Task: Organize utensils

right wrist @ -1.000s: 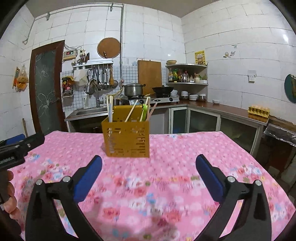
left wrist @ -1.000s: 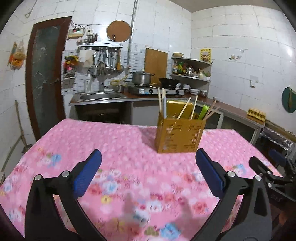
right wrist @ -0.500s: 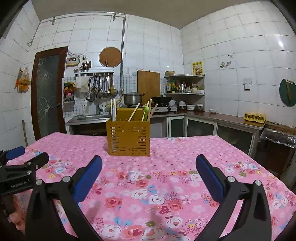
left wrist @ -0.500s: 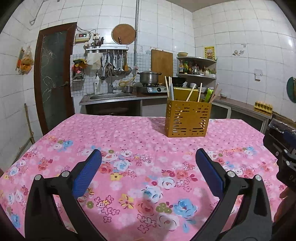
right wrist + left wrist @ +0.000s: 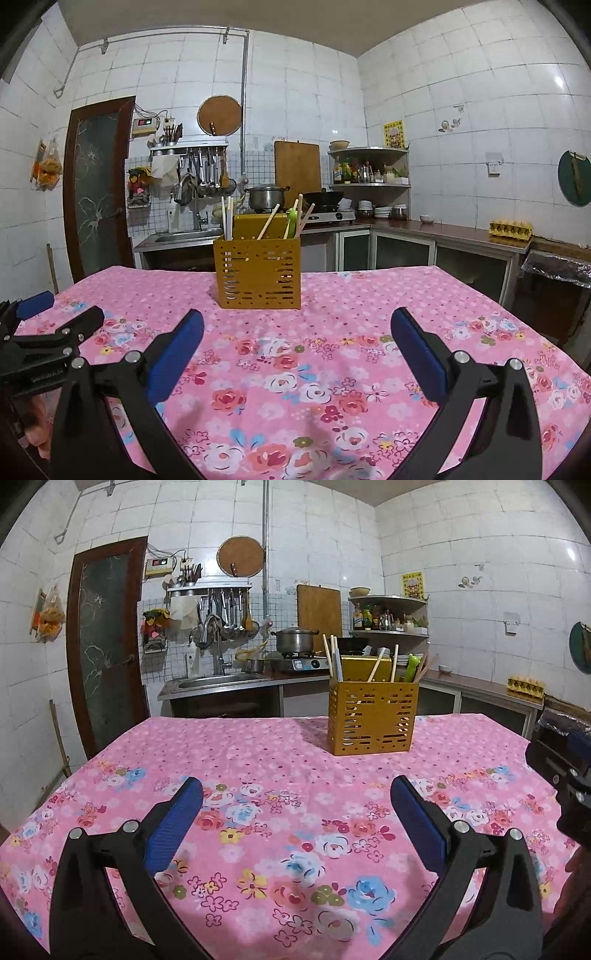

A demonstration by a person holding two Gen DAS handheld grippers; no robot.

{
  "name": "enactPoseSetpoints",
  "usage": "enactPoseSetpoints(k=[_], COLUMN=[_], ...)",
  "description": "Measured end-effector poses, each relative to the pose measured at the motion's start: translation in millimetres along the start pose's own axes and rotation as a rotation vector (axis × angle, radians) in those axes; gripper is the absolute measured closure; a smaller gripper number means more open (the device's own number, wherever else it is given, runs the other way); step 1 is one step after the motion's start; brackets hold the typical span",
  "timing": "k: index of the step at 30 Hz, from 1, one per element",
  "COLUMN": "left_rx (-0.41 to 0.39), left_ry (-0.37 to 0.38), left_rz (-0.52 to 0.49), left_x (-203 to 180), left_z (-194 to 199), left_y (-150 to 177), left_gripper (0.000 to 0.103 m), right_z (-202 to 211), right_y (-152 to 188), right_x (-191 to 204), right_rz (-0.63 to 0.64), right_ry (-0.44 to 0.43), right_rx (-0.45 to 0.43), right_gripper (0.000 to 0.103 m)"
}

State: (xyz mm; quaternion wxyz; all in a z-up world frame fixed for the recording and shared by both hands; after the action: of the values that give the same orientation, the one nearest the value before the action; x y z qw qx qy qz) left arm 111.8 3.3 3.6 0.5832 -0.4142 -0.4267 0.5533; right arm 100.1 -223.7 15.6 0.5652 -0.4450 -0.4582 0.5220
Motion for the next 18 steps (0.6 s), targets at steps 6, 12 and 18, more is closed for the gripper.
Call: enactPoseSetpoints(k=[6, 12, 18], left_rx=[-0.020, -0.017, -0.008], left_ry=[0.000, 0.014, 0.028], left_rz=[-0.029, -0.015, -0.001], left_x=[-4.4, -3.2, -1.0], left_z=[4.4, 6.4, 7.5], left_y=[0.8, 1.2, 0.2], left_gripper=[0.005, 0.005, 0.005], right_z=[0.2, -0.5, 0.2], right_y=[-0.2, -0.1, 0.7], right_x=[-0.8, 0.4, 1.1], right_rz=[0.000, 0.009, 0.015], right_ry=[0.008, 0.012, 0.020], right_rx=[-0.005, -0.001, 0.001], right_gripper=[0.004, 0.004, 0.004])
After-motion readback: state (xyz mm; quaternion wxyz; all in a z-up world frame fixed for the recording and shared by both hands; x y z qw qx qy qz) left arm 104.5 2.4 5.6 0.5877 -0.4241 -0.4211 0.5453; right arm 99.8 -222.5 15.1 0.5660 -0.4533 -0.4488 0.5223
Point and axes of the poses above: each gripper's, at about its wrist camera, not at the fingertips, and z roughly against the way its jaws point, x to its left, y to its underside, the point moved 3 cm from there along -z, roughly the way its jaws point
